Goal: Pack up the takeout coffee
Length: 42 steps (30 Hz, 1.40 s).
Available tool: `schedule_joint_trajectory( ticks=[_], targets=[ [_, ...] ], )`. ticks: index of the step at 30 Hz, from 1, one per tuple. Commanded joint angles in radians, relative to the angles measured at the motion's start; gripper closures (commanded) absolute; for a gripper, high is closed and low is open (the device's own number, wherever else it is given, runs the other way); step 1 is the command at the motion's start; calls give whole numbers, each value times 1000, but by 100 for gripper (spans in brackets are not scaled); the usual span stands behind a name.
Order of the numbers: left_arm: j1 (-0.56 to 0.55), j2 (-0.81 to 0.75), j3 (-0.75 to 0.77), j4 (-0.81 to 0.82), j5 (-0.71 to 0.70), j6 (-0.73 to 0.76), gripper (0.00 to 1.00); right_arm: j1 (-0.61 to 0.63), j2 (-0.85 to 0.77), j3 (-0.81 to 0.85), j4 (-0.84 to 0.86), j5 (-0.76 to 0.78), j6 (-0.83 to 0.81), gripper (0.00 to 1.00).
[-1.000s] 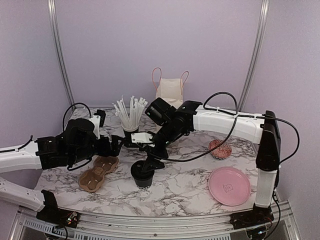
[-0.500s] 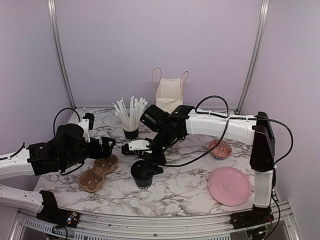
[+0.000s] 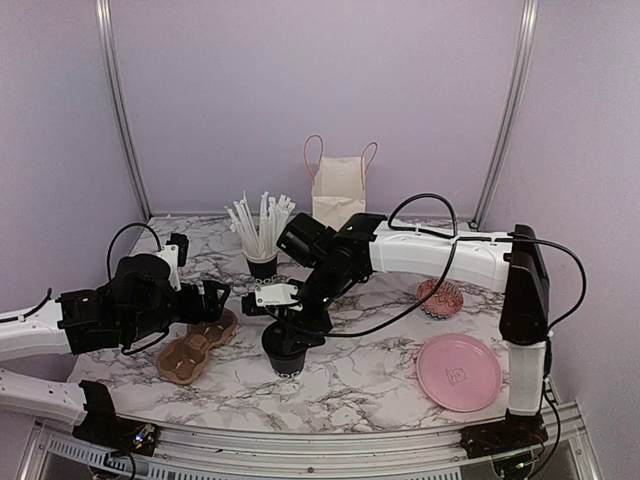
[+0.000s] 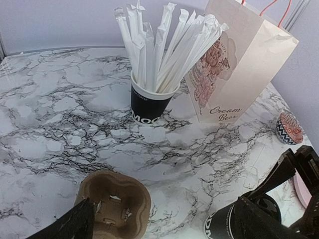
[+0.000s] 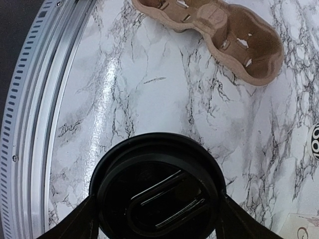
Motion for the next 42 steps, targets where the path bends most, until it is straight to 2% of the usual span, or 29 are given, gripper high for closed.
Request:
schedule_joint_trajectory(
  ticks=[1,10,17,24,28,34,42],
  targets=[
    [6,-9,-6,-14,3,-11,1,7,13,13,-27,7,6,25],
    [9,1,7,-18,10,-6,1,-9,-45,-12,-30,11,20,27],
    [33,36,10,-39,8,12,1,-111,-126,-92,-38,-30,36,28],
    [84,70,-9,-46,62,15,1,-281,-272,-257,13,-27,58,29],
    [95,92,3,-46,82,29,1,-403,-315,-289,3,-24,71,29],
    [107,143,24,-49,103,44,1,-599,-327,-267,15,39,86,29],
    [167,214,65,-140,115,18,2,-812,-220,-134,44,66,140,29]
  ],
)
